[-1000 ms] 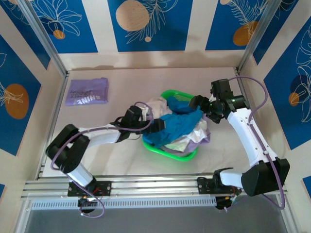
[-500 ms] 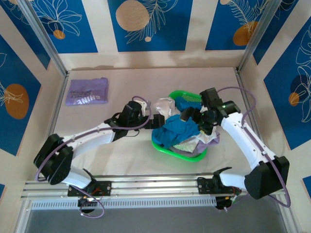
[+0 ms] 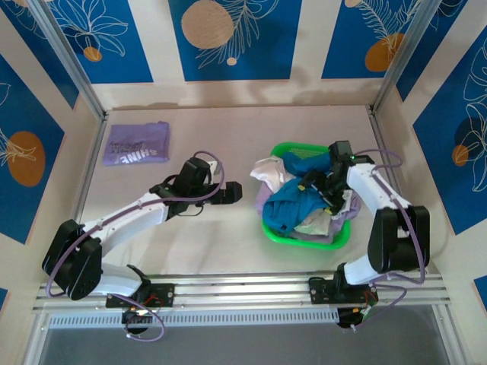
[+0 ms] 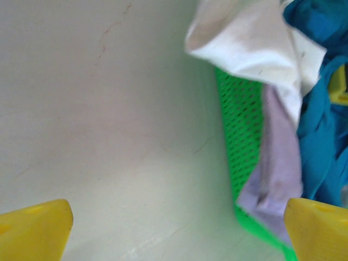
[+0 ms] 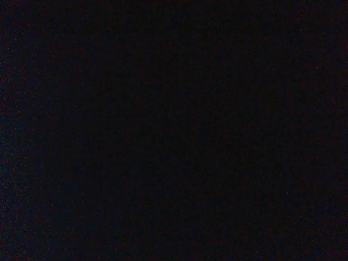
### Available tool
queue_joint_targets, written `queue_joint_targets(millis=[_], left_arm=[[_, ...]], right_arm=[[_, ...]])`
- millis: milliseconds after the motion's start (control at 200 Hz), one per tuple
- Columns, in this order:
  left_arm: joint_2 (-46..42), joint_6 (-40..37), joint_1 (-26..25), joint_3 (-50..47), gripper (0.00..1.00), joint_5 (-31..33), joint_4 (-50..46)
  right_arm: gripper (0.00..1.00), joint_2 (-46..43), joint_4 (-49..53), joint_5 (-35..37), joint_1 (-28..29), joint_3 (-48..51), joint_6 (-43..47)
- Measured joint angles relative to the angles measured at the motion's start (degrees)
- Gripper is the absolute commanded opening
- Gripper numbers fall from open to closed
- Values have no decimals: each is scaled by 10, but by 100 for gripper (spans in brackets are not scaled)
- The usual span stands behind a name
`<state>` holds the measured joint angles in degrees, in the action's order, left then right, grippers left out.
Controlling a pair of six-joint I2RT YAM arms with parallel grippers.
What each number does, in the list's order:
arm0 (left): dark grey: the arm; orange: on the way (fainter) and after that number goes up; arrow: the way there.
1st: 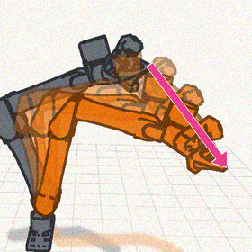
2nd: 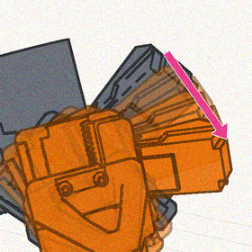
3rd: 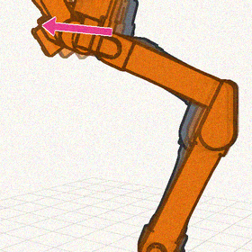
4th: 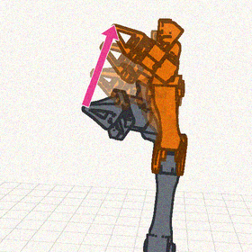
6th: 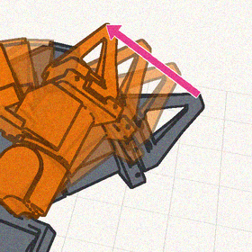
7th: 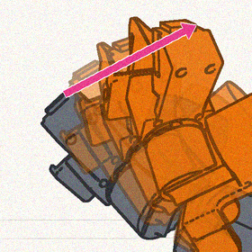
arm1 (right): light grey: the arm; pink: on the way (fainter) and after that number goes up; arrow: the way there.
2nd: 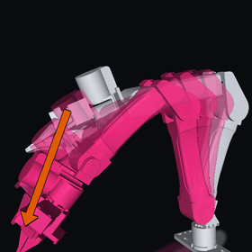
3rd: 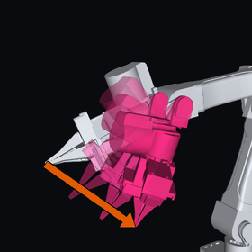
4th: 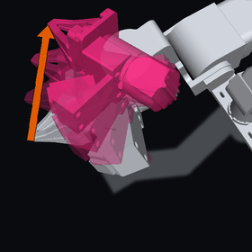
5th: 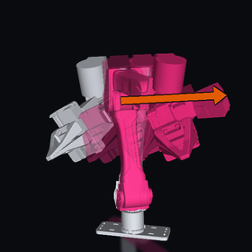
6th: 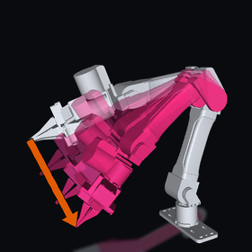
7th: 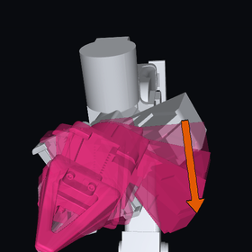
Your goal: Fold and stack the t-shirts
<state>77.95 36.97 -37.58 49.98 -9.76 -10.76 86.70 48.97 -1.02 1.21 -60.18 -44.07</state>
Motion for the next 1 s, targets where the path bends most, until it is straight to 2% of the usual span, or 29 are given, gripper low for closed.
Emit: queue_joint_targets(millis=[215,300,385,565,730,835,995], left_arm=[[0,-3,2,0,99,0,-12],[1,-6,2,1,99,0,-13],[4,-9,2,2,99,0,-13],[13,-12,2,8,99,0,-18],[14,-11,2,12,99,-3,-19],[14,-11,2,12,99,-3,-18],[16,-9,3,12,99,-7,-15]], right_arm=[[99,135,20,17,-91,-162,103],[99,178,27,34,-107,-229,137],[99,181,31,51,-113,-260,153],[99,112,46,63,-97,-248,154],[99,44,40,55,-79,-181,131],[99,49,23,54,-75,-136,117],[99,107,-7,66,-93,-115,107]])
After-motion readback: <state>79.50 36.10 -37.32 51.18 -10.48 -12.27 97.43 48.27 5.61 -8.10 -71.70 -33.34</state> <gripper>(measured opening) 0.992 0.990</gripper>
